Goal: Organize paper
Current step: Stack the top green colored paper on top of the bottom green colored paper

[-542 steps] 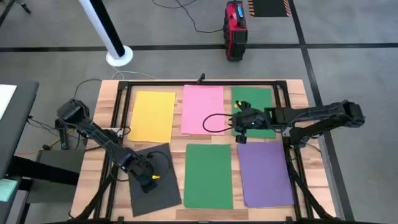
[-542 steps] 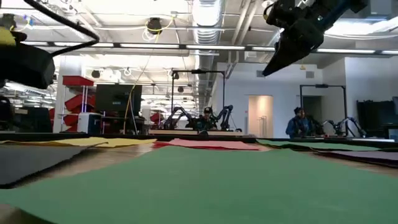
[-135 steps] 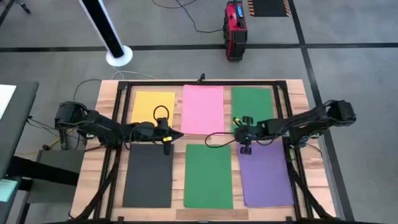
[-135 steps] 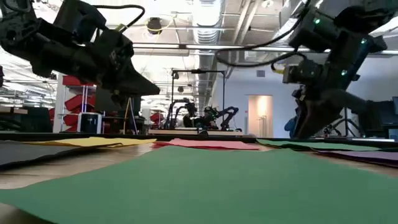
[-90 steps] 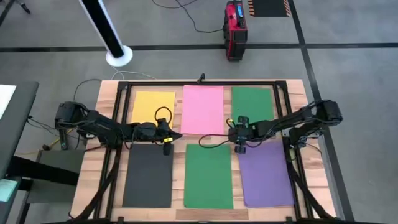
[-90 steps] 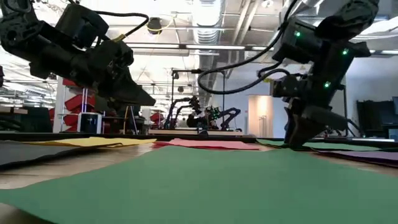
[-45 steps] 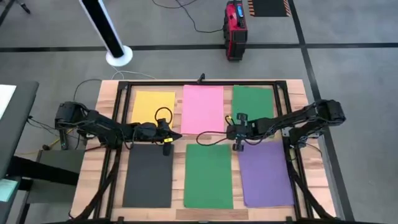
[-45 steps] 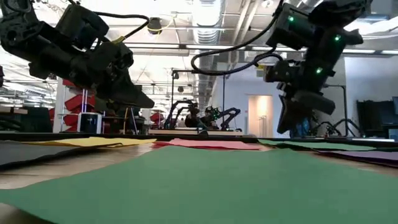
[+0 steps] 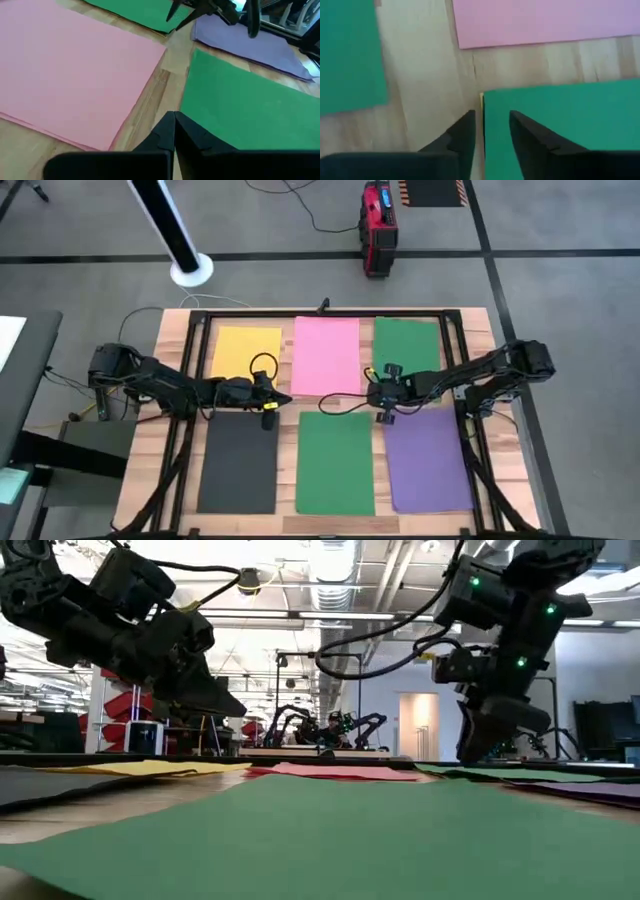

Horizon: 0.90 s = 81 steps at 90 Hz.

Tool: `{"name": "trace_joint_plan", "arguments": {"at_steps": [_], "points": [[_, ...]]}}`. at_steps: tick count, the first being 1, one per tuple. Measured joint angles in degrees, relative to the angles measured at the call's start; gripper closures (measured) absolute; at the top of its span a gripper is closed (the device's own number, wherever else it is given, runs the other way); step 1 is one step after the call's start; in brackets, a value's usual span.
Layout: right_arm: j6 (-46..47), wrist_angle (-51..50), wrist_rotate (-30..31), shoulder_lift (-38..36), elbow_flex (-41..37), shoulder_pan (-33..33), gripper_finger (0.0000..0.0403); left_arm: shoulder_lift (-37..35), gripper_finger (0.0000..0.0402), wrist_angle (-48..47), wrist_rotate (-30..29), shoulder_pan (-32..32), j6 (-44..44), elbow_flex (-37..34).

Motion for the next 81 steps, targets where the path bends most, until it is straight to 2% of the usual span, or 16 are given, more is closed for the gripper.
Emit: {"name": "trace_joint_plan", "arguments": {"at_steps": [17, 40, 55, 81], "points": [[0.0, 2.2, 0.0, 0.0, -0.7, -0.1, 0.0258, 0.0, 0.0401, 0.0, 0.0, 0.0, -0.2, 0.0], [0.0, 2.5, -0.5, 0.0, -0.8, -1.9, 0.0271, 0.0, 0.0401, -1.0, 0.0, 0.0, -0.2, 0.0], [-0.3, 3.3, -3.4, 0.0, -0.7, -2.7, 0.0274, 0.0, 0.0401, -3.6, 0.0, -0.4, -0.4, 0.0], [-0.5, 3.2, -3.8, 0.0, -0.8, -3.0, 0.0274, 0.0, 0.0401, -4.0, -0.5, -0.9, 0.0, 0.0]]}}
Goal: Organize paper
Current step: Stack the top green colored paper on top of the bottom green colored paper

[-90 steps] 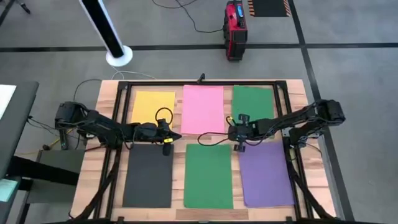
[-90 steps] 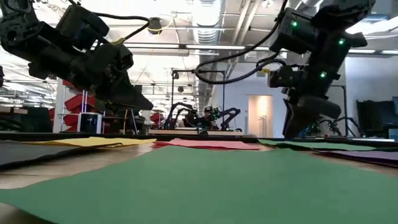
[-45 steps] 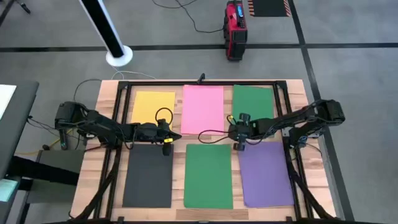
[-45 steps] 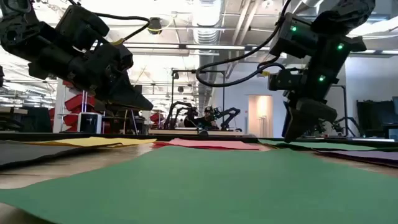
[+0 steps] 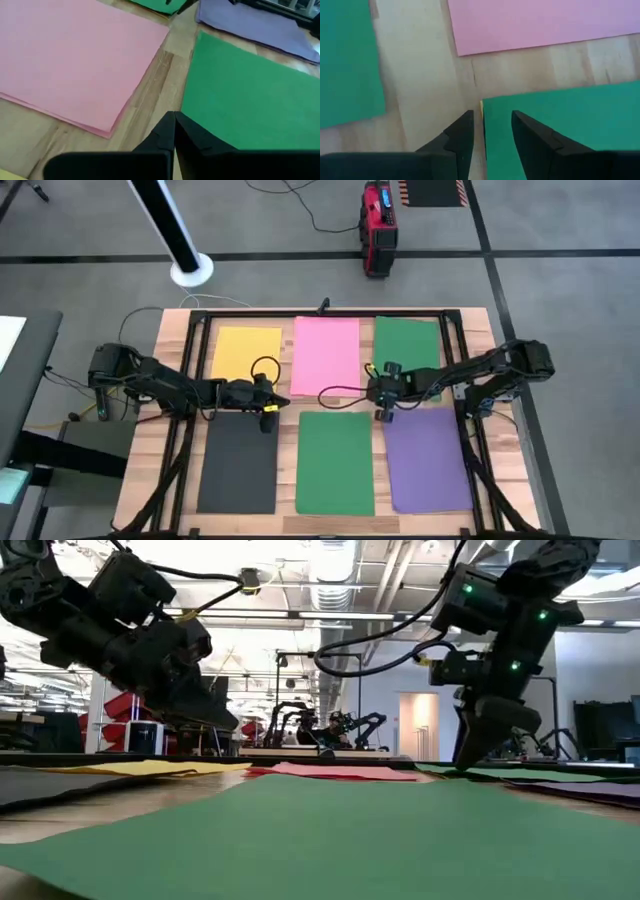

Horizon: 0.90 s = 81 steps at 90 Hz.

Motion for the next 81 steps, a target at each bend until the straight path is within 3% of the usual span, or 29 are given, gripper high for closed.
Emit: {"name": "trace_joint_plan", "arguments": {"at_steps": [44, 68, 81], "points": [[-1.1, 0.0, -1.4, 0.1, 0.0, -1.4, 0.0274, 0.0, 0.0401, 0.1, -0.3, 0.0, 0.1, 0.0], [-2.5, 1.5, -1.0, 6.3, 0.4, -1.2, 0.0278, 0.0, 0.0401, 0.1, -0.3, 0.0, 0.0, 0.0], [-2.6, 1.5, -0.7, 6.2, 0.3, -0.3, 0.0298, 0.0, 0.0401, 0.0, -0.3, 0.0, -0.3, 0.0]]}}
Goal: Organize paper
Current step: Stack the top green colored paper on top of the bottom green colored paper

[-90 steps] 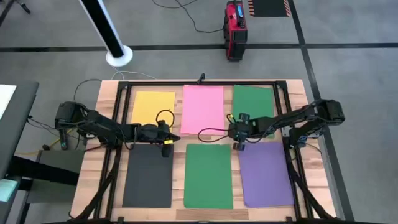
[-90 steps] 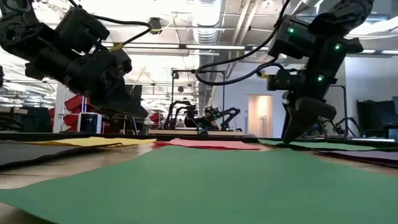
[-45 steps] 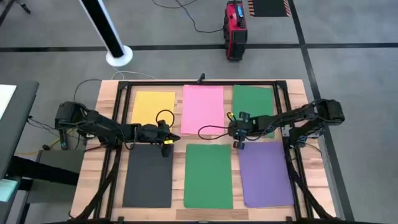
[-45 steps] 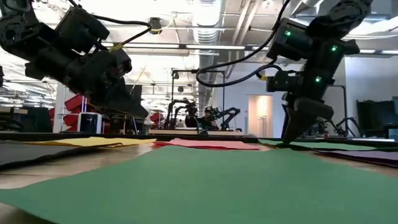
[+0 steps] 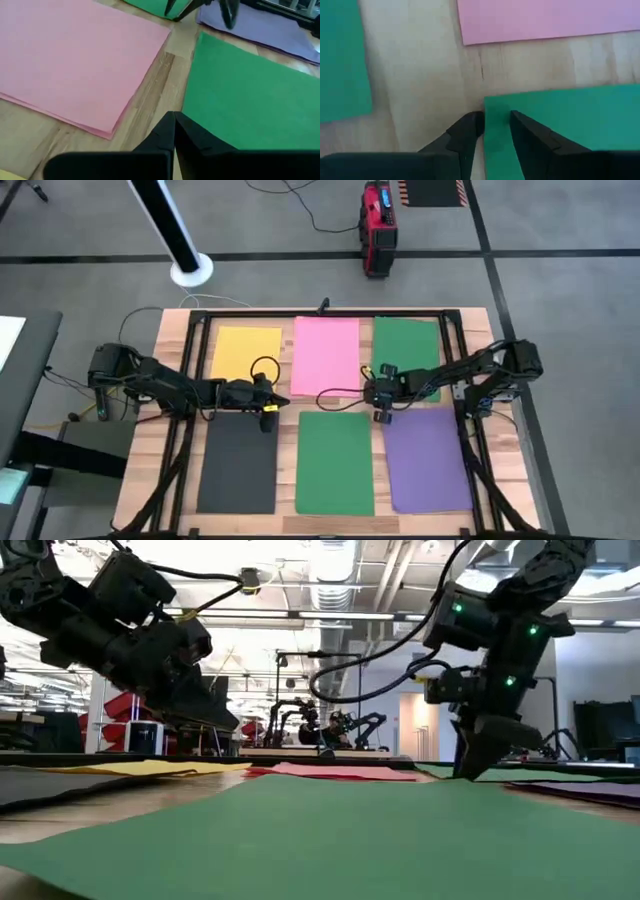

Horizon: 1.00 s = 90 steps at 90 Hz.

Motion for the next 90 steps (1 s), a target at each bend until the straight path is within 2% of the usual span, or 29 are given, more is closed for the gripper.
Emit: {"name": "trace_joint_plan", "arguments": {"at_steps": [43, 63, 77, 90], "points": [[0.0, -1.8, -0.5, -5.6, -0.2, 0.4, 0.0385, 0.0, 0.0401, 0.1, 0.3, 0.0, -0.4, 0.0], [0.3, -10.4, -1.0, -5.6, 4.1, 0.5, 0.0399, 0.0, 0.0401, 0.1, 0.3, 0.0, -0.6, 0.0], [0.4, -17.7, -5.3, -5.6, 9.7, 0.5, 0.0402, 0.0, 0.0401, 0.1, 0.2, 0.0, -0.8, 0.0], [1.6, -19.2, -13.4, -5.6, 15.4, 0.9, 0.0402, 0.0, 0.0401, 0.1, -1.7, 0.0, -2.7, 0.0]]}}
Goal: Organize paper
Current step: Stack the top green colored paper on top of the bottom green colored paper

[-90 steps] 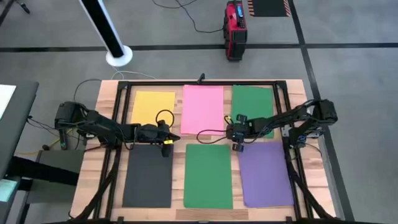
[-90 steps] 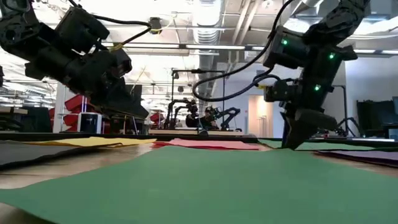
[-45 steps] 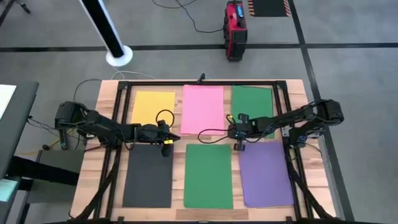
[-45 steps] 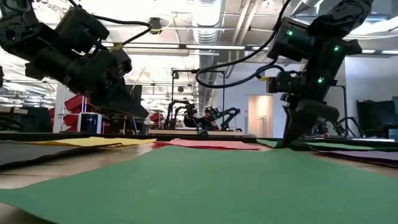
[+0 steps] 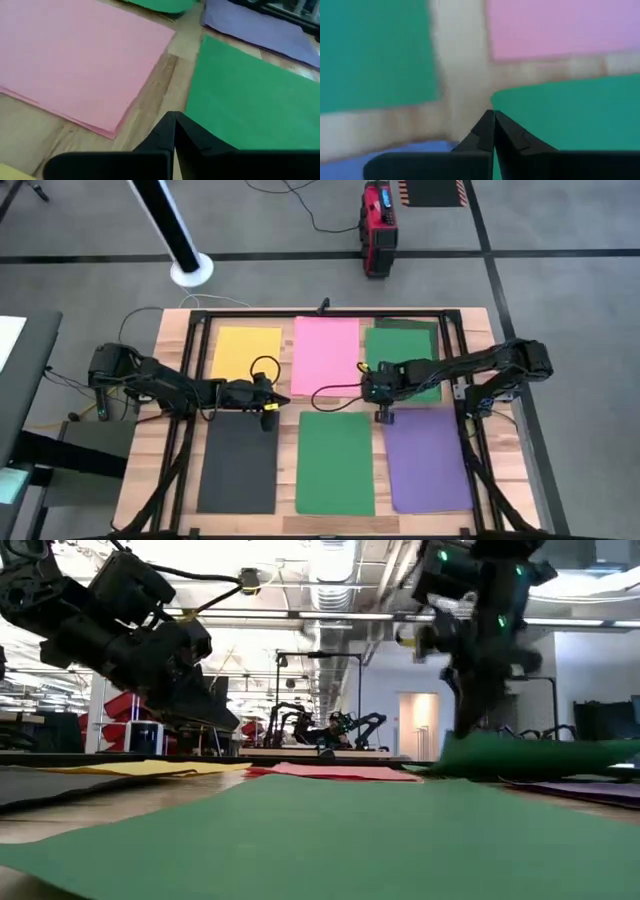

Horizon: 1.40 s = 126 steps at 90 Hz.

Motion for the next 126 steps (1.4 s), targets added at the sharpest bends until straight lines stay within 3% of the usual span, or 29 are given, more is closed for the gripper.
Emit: {"name": "trace_joint_plan", "arguments": {"at_steps": [12, 26, 50, 78, 126], "points": [[4.4, -0.5, -5.1, 0.0, 4.6, 2.0, 0.0403, 0.0, 0.0401, 0.0, -0.3, 0.0, -0.6, 0.0], [10.7, 0.4, -5.4, 0.0, 7.3, 7.0, 0.0403, 0.0, 0.0401, 0.0, -2.4, 0.1, -0.5, 0.0], [24.5, 11.0, -4.3, 2.7, 7.7, 15.5, 0.0403, 0.0, 0.0401, 0.0, -3.0, 0.3, -0.5, 0.0], [35.5, 24.7, 0.3, 12.7, 10.0, 22.1, 0.0403, 0.0, 0.0401, 0.0, -4.2, 0.3, -0.5, 0.0], [41.3, 23.0, 2.0, 31.5, 31.1, 27.5, 0.0403, 0.0, 0.0401, 0.0, -4.3, 0.3, -0.5, 0.0]]}}
